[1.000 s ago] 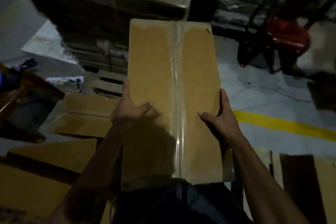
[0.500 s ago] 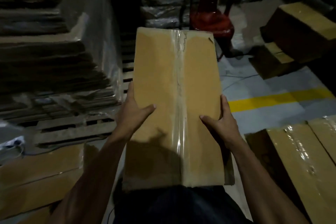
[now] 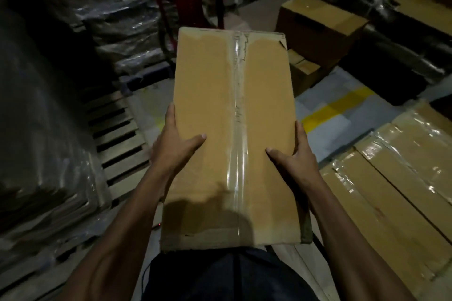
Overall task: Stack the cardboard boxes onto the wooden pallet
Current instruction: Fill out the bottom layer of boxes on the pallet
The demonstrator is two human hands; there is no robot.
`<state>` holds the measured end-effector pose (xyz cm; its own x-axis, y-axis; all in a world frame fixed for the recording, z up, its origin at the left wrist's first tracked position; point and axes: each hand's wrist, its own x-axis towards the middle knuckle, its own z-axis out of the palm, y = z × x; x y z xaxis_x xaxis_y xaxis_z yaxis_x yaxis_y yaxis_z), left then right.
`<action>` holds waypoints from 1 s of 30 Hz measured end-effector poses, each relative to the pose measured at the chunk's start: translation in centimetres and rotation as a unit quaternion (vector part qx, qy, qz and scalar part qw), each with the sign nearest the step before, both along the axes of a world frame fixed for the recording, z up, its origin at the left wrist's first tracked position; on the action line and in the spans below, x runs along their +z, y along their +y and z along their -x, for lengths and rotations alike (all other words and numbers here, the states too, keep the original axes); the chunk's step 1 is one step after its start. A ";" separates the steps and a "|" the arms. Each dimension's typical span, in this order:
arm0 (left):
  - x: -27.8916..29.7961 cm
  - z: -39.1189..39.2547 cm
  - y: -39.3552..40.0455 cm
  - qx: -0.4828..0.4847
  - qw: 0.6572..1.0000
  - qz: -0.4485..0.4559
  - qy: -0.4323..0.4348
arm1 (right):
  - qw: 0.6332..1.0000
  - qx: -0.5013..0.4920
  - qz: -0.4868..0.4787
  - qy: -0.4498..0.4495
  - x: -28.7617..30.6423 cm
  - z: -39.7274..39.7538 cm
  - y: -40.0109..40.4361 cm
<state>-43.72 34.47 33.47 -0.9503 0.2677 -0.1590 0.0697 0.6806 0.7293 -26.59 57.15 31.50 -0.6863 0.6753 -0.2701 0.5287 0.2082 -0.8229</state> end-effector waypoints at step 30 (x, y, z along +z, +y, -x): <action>-1.7 6.6 38.6 -0.642 0.764 0.046 -0.041 | 0.773 -0.631 0.063 0.027 -1.5 -2.3 4.4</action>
